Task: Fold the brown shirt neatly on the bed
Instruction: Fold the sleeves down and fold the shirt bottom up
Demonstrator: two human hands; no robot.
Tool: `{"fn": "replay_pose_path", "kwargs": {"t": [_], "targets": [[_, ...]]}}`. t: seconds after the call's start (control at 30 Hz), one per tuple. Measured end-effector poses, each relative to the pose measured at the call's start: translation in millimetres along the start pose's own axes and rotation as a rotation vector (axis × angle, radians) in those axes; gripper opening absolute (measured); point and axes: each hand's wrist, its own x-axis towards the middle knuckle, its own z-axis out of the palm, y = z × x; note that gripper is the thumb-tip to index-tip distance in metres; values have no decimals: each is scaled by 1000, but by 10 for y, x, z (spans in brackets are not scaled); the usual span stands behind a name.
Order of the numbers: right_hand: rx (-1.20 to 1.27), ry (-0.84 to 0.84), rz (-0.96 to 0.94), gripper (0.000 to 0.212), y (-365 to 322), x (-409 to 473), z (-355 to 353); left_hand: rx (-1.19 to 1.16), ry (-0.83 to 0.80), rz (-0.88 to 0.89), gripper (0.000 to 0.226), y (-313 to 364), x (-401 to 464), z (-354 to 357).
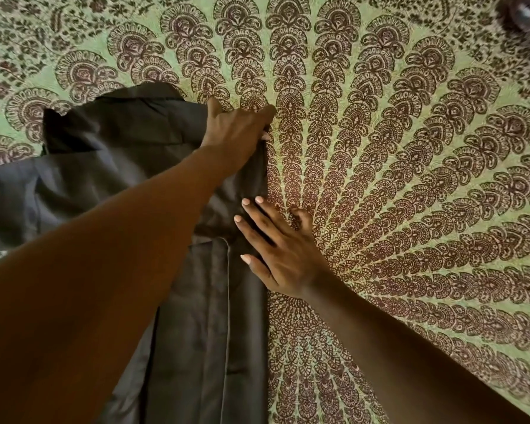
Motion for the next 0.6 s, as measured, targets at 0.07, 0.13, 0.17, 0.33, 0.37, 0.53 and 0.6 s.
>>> {"fn": "replay_pose_path", "kwargs": {"t": [0.07, 0.13, 0.17, 0.33, 0.37, 0.53, 0.6], "targets": [[0, 0, -1, 64, 6, -3, 2, 75, -17, -9, 23, 17, 30, -2], [5, 0, -2, 64, 8, 3, 4, 103, -37, -63, 34, 3, 60, -29], [6, 0, -3, 64, 9, 5, 3, 114, -54, -94, 39, -22, 69, -45], [1, -2, -6, 64, -1, 10, 13, -241, -108, -260, 20, -185, 43, -142], [-2, -1, -3, 64, 8, 5, 9, -350, -115, -288, 18, -217, 25, -170], [-1, -22, -1, 61, 13, 10, -8, -114, 180, -91, 29, -162, -465, -434], [-1, -30, 2, 59, 1, 8, -10, -127, 231, 35, 24, -96, -811, -443]]}}
